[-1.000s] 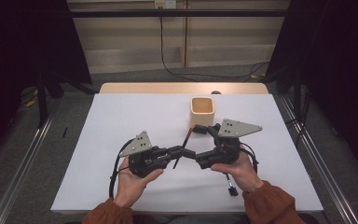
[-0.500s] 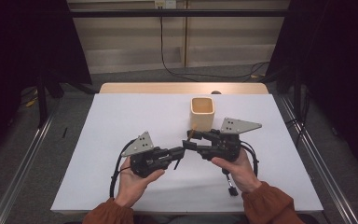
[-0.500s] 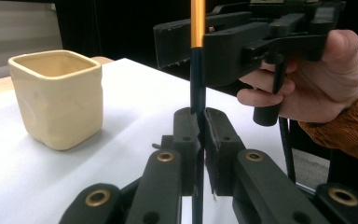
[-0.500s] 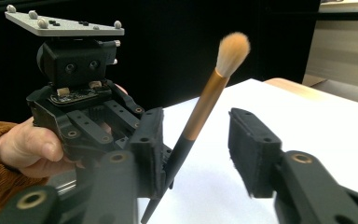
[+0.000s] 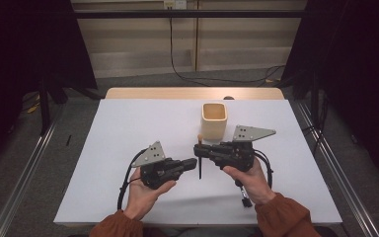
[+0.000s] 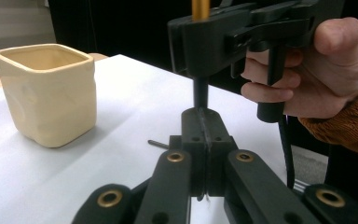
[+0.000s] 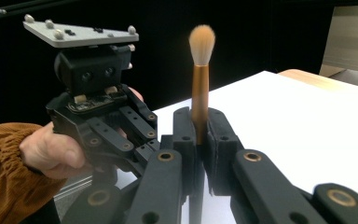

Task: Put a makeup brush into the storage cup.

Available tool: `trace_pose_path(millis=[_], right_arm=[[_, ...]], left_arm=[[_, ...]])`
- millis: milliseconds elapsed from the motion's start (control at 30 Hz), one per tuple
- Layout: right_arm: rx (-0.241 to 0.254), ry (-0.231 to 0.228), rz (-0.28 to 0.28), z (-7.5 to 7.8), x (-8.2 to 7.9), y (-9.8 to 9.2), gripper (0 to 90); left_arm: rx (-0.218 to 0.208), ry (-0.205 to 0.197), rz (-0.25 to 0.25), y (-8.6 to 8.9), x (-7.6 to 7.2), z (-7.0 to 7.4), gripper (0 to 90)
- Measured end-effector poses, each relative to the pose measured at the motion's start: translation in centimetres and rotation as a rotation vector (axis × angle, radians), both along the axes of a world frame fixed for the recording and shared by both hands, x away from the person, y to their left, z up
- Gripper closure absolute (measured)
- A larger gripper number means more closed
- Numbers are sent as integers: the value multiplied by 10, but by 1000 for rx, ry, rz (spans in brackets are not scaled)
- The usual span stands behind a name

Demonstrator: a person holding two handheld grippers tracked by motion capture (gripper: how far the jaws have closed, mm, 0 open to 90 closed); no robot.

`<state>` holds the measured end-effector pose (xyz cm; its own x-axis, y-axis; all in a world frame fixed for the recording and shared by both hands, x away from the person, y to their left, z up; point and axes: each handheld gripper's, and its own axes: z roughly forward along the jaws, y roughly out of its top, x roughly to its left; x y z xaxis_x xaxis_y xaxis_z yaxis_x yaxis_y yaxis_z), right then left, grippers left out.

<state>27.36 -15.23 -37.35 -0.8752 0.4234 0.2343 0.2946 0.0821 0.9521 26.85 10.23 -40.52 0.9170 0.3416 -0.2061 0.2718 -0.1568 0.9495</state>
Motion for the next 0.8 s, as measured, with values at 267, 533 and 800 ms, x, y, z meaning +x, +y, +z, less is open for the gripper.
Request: trace_pose_path(millis=[267,533,800], right_arm=[[-2,-12,7,1,-2,1,839],[8,-27,14,3,-3,2,839],[18,-34,2,5,-2,-2,839]], left_arm=[[2,-5,32,3,0,-3,737],[4,-22,94,6,-1,-1,449],[11,-15,164,12,1,1,111]])
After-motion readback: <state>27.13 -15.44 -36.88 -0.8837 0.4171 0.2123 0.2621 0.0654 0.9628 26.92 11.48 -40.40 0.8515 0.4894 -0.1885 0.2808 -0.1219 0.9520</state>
